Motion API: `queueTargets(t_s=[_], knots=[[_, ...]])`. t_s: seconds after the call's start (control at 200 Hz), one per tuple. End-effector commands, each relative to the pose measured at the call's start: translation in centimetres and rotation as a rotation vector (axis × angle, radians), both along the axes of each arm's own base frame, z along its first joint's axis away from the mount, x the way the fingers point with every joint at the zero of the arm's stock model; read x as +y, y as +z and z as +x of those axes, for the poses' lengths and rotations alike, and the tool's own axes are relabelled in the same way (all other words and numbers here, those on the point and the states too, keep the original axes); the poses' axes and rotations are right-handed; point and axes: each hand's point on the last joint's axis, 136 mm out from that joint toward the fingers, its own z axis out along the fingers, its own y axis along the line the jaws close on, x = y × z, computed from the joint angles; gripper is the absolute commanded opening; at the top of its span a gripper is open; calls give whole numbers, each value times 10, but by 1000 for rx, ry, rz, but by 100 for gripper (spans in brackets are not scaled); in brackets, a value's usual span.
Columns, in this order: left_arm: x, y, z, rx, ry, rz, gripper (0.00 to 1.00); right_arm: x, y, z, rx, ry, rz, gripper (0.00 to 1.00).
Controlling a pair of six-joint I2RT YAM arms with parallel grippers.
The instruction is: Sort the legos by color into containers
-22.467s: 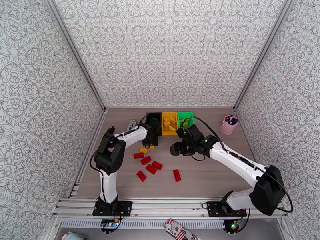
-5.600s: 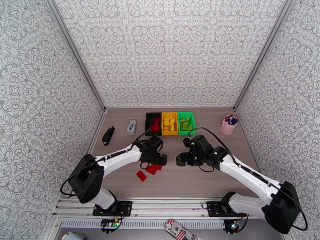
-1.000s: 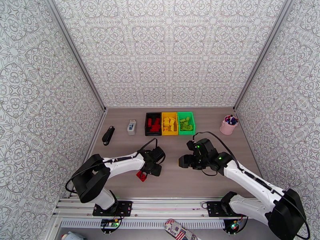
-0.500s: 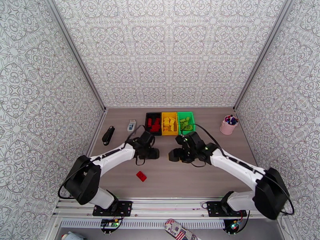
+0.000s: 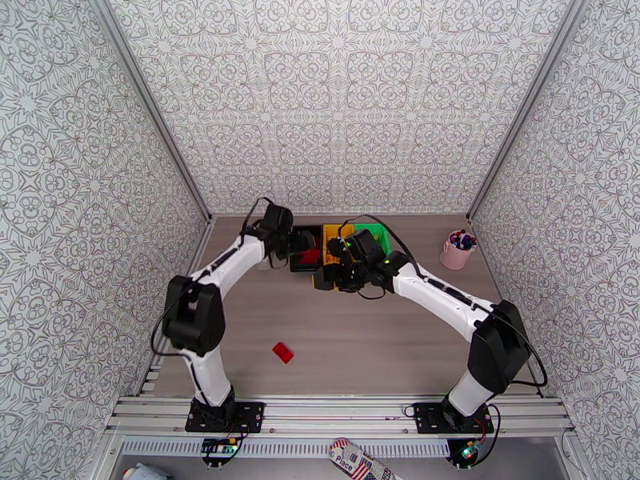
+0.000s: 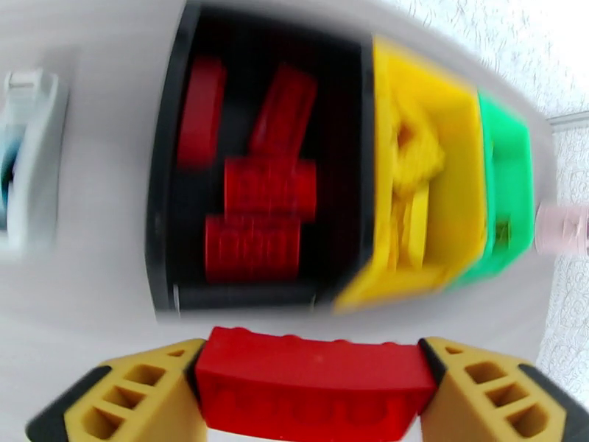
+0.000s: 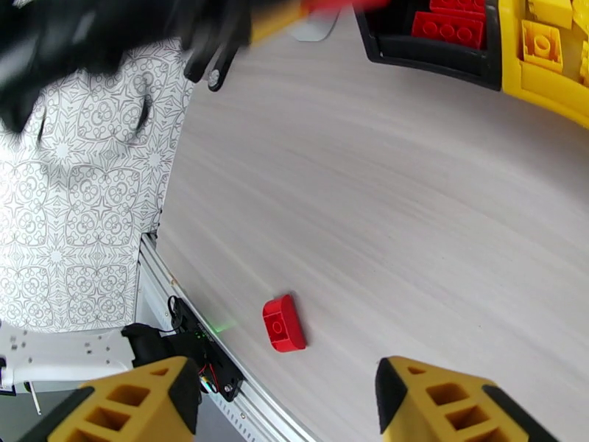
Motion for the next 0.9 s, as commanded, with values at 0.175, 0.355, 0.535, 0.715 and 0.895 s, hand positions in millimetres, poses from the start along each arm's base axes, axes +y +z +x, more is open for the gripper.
queueTargets(t_s=[0.175, 0.355, 0.535, 0.715, 0.895], knots=[[-12, 16, -5, 15, -56, 39, 97, -46, -1, -14, -25, -61, -71, 70], [-7, 22, -48, 2, -59, 123, 97, -58, -12, -28, -16, -56, -91, 72], [19, 4, -114, 70, -1, 233, 96, -63, -15, -37, -13, -53, -87, 72], [47, -31, -193, 179, 87, 243, 95, -64, -16, -43, -12, -52, -73, 73], [62, -58, -256, 254, 157, 192, 94, -59, -25, -50, 2, -30, -74, 73]])
